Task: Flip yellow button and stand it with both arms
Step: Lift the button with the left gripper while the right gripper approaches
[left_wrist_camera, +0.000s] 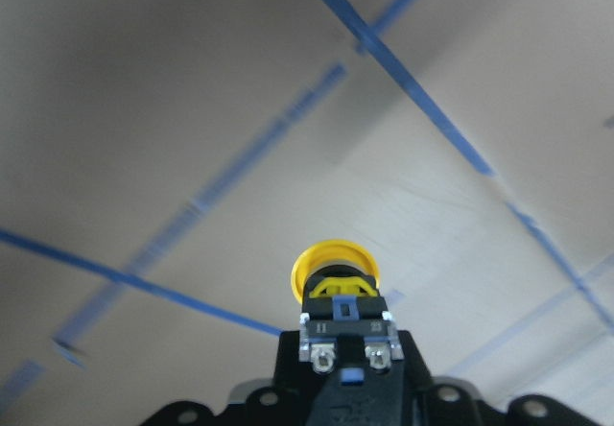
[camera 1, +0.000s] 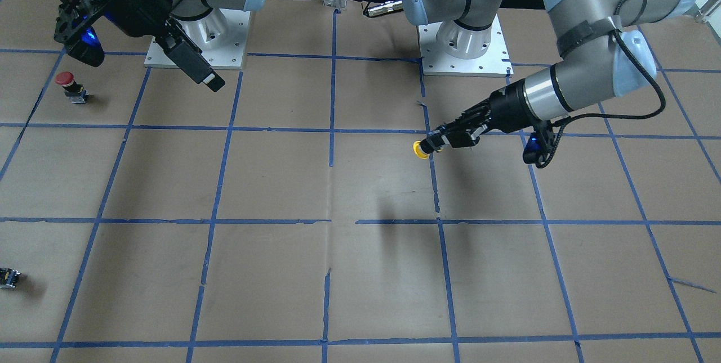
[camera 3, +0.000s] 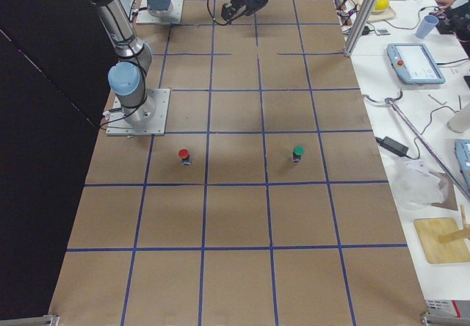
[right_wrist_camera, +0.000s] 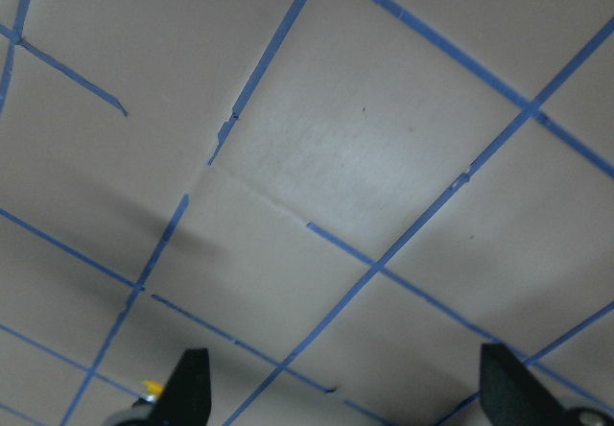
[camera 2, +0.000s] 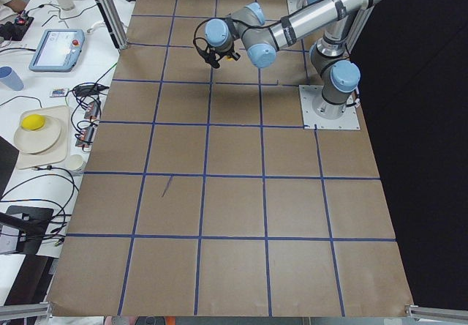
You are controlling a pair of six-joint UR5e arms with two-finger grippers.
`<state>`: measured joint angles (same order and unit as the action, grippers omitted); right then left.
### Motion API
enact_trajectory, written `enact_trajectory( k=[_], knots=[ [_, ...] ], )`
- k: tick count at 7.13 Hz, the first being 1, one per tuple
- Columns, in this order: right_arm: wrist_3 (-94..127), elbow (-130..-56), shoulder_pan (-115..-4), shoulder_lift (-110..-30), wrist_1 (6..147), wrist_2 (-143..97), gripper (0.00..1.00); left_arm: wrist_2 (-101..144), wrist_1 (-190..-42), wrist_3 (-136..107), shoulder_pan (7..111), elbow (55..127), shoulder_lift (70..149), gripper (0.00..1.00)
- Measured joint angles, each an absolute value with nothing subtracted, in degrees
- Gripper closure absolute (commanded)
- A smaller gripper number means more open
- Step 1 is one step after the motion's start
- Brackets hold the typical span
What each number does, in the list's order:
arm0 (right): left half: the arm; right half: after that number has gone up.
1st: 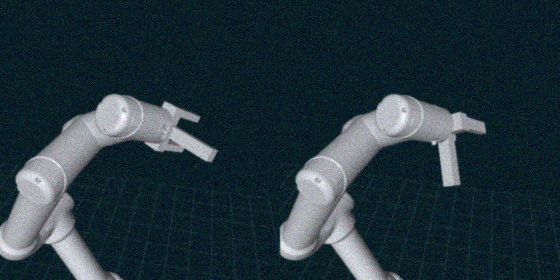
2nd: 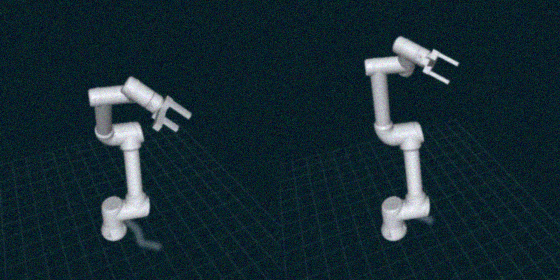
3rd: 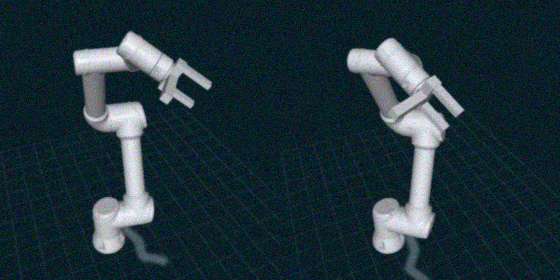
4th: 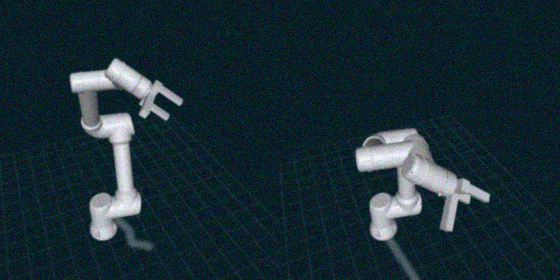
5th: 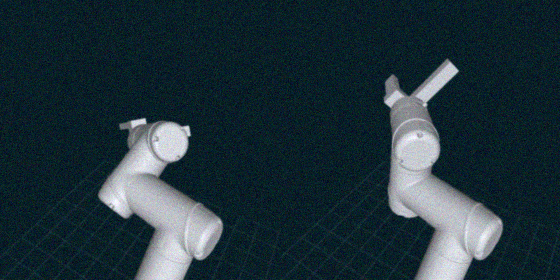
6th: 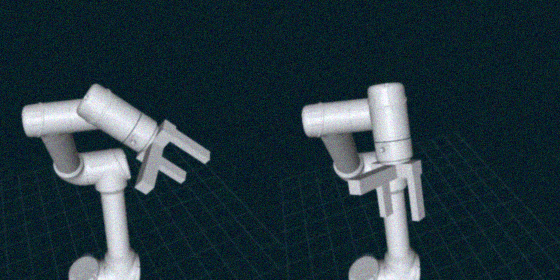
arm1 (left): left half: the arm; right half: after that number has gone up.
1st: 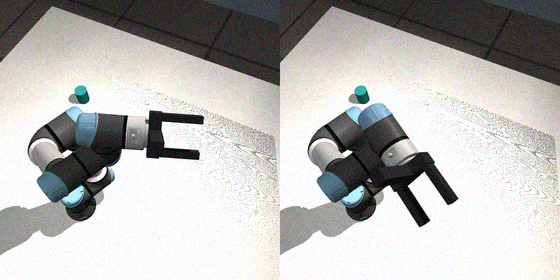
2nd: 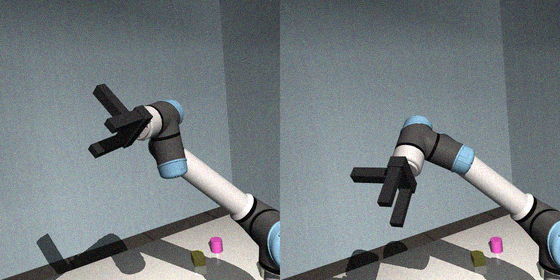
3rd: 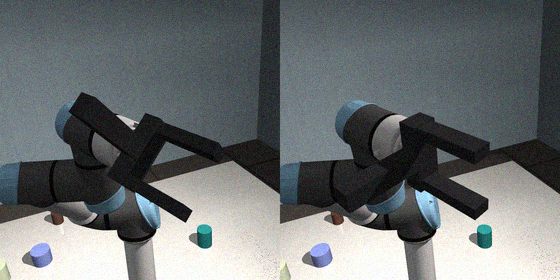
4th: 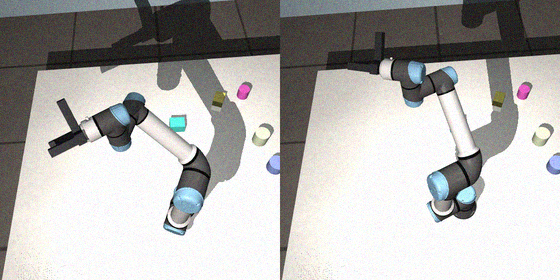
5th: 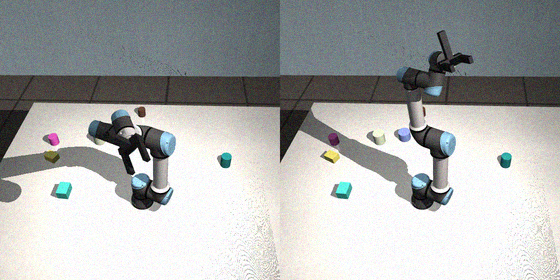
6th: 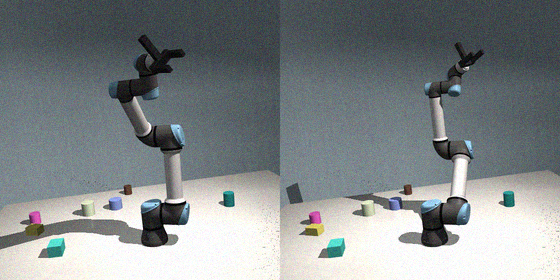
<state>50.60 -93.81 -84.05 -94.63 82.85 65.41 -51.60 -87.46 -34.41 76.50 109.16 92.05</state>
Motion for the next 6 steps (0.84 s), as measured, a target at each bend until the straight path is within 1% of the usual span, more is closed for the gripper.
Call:
enact_trajectory(
  k=[3, 5, 6],
  knots=[
    [56.0, -94.2, -82.3, -89.7, 82.8, 53.0, 0.0, -31.9, -86.4, -57.7, 80.7, 108.4, 88.8, 0.91],
    [62.4, -94.2, -82.2, -88.5, 82.7, 45.4, 0.0, -21.9, -86.0, -65.5, 81.6, 108.2, 87.6, 0.92],
    [65.2, -94.3, -82.2, -88.5, 82.6, 42.4, 0.0, -19.6, -85.0, -67.1, 82.1, 108.2, 87.0, 0.97]
  ],
)
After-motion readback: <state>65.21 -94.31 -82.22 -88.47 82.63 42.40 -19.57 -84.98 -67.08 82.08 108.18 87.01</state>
